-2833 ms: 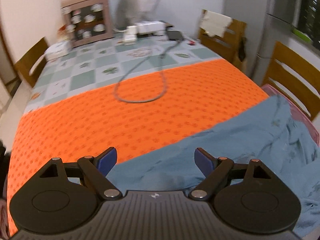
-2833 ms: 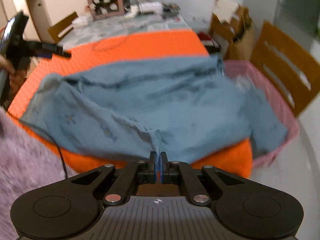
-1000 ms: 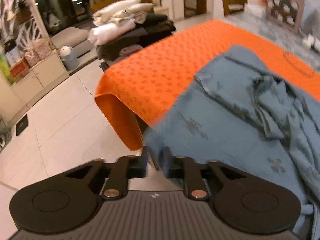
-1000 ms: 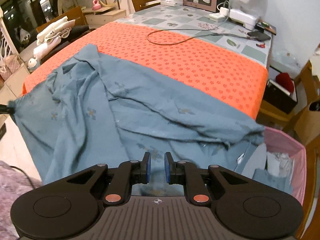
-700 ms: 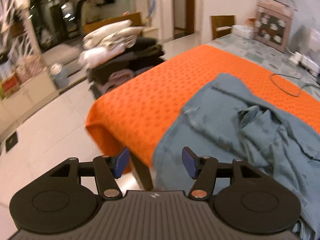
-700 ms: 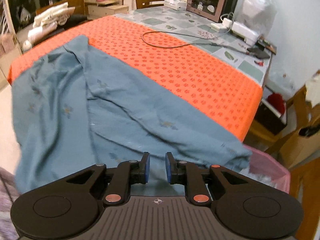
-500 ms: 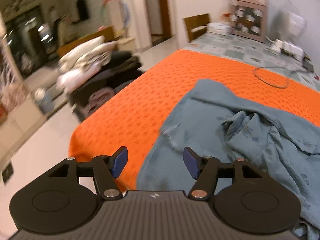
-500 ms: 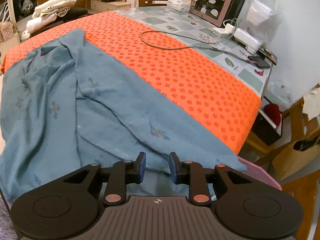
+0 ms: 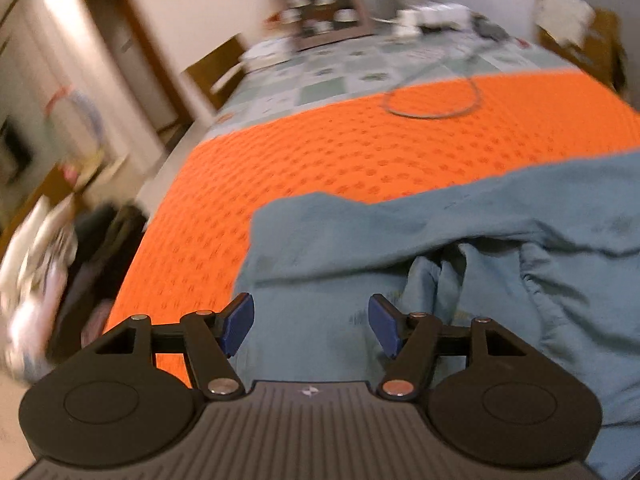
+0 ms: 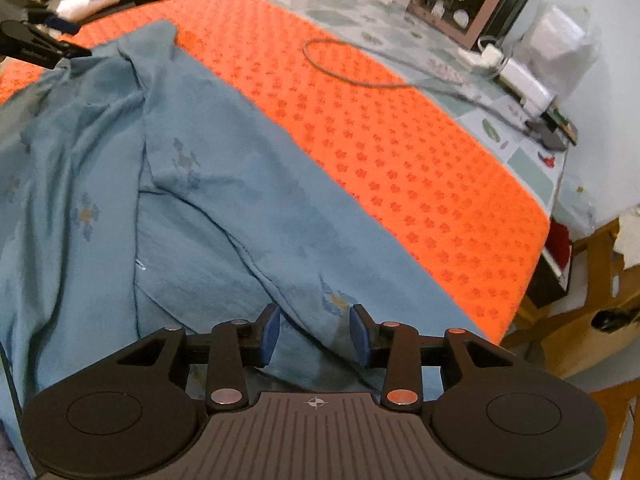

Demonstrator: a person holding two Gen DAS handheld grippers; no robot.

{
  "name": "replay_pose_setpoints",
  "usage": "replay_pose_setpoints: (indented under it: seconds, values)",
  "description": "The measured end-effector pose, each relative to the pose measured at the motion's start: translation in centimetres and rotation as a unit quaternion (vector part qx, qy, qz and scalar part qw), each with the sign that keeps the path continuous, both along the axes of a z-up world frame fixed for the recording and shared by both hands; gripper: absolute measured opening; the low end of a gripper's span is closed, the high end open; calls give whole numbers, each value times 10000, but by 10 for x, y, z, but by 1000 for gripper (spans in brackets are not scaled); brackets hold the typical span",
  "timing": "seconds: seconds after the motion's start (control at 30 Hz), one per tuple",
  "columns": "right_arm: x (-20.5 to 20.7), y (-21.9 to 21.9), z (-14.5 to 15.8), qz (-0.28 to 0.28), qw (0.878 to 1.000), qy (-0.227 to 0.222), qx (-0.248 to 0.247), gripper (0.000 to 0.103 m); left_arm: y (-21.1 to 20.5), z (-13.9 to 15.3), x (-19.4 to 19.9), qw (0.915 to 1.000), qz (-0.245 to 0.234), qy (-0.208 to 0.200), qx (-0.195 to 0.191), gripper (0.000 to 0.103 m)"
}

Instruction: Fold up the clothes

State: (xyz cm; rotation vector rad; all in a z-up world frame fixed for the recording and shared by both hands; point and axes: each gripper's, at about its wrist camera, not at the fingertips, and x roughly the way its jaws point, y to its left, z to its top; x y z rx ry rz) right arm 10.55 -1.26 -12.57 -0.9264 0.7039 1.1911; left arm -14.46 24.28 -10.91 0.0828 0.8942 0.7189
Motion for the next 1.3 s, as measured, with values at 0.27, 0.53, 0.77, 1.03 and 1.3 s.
replay_pose_setpoints:
  seconds: [0.27,0.53,0.77,1.03,1.3]
  values:
    - [-4,22,-13,-119,9995,174,-234,23,21,-28,39,9919,-1158,310,430,28]
    - [20,39,31,-608,9978,18,278,4,63,10,68,9923,-1111,-467,297,3]
    - [81,88,54,-818,9948,-297,538,4,117,21,135,9943,-870,-612,34,3]
    - [143,137,5,-899,9959,50,90,4,150,-20,177,9969,-726,-129,-259,5]
    - [147,147,-6,-1104,9939,30,18,22,166,-15,163,9983,-286,-448,-234,51]
